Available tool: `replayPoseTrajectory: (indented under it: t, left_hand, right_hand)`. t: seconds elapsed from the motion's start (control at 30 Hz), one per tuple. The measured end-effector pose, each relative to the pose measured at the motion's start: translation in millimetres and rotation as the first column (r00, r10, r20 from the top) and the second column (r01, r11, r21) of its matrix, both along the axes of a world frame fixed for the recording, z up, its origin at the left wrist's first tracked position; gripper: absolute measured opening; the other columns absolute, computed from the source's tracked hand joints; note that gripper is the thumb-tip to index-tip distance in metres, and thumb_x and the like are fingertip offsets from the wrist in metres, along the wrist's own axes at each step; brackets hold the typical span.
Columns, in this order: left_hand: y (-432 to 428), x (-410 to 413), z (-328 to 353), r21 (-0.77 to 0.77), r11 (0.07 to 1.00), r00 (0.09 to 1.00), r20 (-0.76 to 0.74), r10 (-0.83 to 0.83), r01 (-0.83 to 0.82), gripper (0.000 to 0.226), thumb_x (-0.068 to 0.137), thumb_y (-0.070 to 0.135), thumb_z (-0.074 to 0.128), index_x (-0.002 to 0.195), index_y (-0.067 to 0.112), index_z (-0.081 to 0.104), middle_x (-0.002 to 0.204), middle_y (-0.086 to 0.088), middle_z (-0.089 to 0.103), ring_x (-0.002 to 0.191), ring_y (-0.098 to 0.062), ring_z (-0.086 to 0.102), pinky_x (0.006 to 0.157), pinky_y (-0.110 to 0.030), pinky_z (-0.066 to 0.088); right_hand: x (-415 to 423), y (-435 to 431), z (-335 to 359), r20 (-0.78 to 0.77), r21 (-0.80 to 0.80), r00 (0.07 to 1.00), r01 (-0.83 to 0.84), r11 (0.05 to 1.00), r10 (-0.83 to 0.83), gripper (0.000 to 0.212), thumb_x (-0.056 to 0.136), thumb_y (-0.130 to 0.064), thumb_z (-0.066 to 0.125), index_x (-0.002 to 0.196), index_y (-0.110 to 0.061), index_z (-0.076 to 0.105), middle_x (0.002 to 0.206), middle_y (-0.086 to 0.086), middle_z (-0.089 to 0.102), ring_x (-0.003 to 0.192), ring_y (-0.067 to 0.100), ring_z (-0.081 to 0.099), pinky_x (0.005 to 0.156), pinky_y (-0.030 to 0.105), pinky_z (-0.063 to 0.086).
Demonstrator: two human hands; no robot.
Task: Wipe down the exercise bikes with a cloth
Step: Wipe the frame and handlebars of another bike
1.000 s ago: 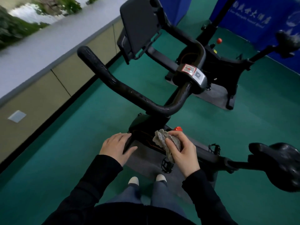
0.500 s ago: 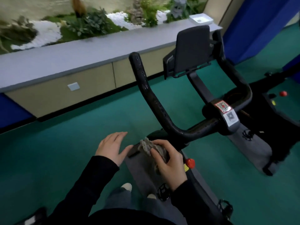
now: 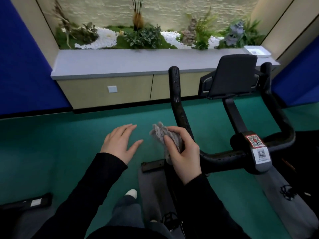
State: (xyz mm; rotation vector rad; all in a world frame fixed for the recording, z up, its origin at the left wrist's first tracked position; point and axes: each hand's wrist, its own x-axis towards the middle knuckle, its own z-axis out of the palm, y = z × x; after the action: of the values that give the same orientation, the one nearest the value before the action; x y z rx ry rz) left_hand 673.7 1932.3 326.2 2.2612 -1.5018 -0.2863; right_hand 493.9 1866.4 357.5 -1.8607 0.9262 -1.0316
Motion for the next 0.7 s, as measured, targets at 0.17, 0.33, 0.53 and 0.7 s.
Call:
replayPoseTrajectory:
  t: [0.17,0.33,0.53,0.7]
  left_hand:
    - [-22,12,16,-0.074,0.997,1.000,-0.011,-0.001,0.000,0.056,0.090,0.042,0.053,0.138,0.016,0.043,0.141,-0.002,0.045,0.131,-0.021,0.038,0.108,-0.037,0.028]
    - [-53,24,24,-0.118,0.992,0.998,-0.025,-0.054,0.051,0.055,0.091,0.043,0.051,0.139,0.017,0.042,0.141,0.000,0.045,0.131,-0.019,0.038,0.107,-0.034,0.027]
    - [-92,37,21,-0.116,0.984,0.985,-0.092,-0.144,0.134,0.054,0.093,0.044,0.046,0.139,0.018,0.039,0.139,0.002,0.046,0.130,-0.016,0.039,0.109,-0.036,0.030]
    - [-130,34,28,-0.219,0.959,0.965,-0.154,-0.213,0.177,0.050,0.093,0.037,0.051,0.137,0.015,0.043,0.135,-0.002,0.050,0.126,-0.020,0.043,0.105,-0.032,0.030]
  right_hand:
    - [4,-20,20,-0.021,-0.060,0.999,0.033,0.998,-0.034,0.018,0.087,-0.019,0.062,0.100,-0.030,0.060,0.097,-0.015,0.066,0.091,0.000,0.062,0.079,0.011,0.044]
    - [3,-52,38,-0.065,-0.130,0.991,0.107,0.986,-0.116,0.016,0.088,-0.012,0.065,0.101,-0.022,0.063,0.096,-0.009,0.067,0.090,0.005,0.062,0.078,0.018,0.047]
    - [13,-96,60,-0.147,-0.270,0.966,0.166,0.948,-0.211,0.015,0.092,-0.019,0.060,0.107,-0.017,0.061,0.098,-0.003,0.064,0.090,0.010,0.061,0.075,0.023,0.046]
    - [46,-134,81,-0.156,-0.466,0.951,0.169,0.868,-0.268,0.015,0.090,-0.008,0.062,0.104,-0.006,0.063,0.098,0.002,0.061,0.093,0.005,0.055,0.084,0.008,0.038]
